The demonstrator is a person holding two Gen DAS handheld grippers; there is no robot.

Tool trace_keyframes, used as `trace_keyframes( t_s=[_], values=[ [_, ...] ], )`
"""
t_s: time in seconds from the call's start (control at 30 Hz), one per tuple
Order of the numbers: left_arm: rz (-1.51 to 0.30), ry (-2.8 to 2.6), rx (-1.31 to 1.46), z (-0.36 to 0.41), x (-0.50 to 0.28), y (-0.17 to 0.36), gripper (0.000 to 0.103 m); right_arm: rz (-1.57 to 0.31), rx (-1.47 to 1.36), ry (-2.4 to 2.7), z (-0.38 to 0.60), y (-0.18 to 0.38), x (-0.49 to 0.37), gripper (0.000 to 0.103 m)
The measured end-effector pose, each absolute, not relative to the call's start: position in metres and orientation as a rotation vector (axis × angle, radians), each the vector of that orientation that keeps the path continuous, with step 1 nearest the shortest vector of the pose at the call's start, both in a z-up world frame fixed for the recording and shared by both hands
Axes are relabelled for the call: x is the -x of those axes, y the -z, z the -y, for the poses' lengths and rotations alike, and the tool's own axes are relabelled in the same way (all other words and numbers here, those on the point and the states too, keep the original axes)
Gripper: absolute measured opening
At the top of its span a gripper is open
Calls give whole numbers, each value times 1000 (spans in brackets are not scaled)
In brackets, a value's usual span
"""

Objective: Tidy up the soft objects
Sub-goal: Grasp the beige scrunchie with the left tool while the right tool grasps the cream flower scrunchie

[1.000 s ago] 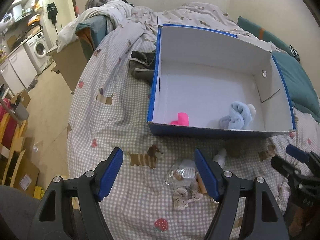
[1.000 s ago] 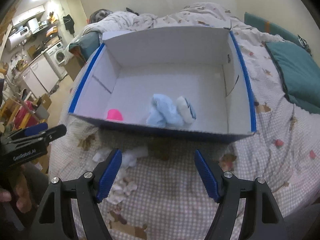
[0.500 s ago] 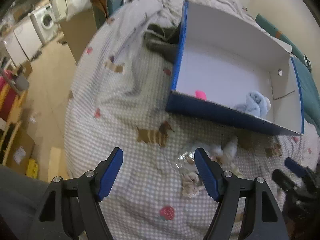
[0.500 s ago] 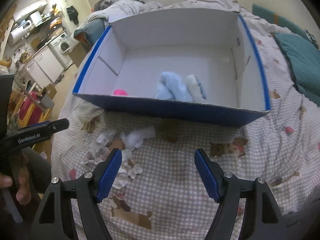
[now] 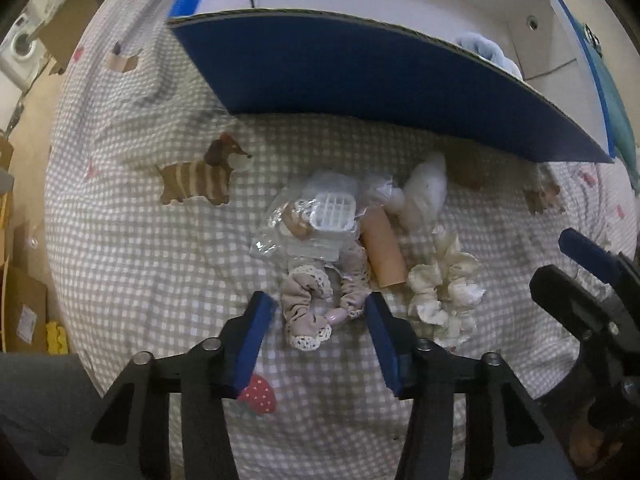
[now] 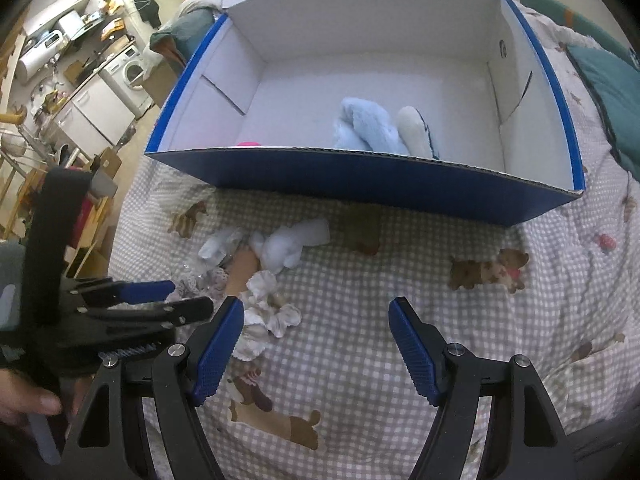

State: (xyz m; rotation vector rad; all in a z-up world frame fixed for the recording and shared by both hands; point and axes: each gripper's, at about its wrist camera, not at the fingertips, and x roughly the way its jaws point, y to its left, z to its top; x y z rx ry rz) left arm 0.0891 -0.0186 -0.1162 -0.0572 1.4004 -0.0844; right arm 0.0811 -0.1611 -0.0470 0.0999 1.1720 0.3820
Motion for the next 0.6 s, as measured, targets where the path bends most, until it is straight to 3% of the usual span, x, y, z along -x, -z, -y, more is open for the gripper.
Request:
trace_keyframes(
  t_s=[0.07,0.1,0.53,0.6],
  values=[
    [-1401,102,67,20,-89,115,16,-1175,-103,-373,162,48,-82,79],
    [-1403,110,77,20,-88,115,11,-1177,-105,-374,162,49,-84,79],
    [-1316,132,124,7,-57,73,10,-1251,-49,-523,121,66,-85,79],
    [-1299,132,130,4,-53,68,10,-1266,-30,-542,111,72,-87,71]
  ],
)
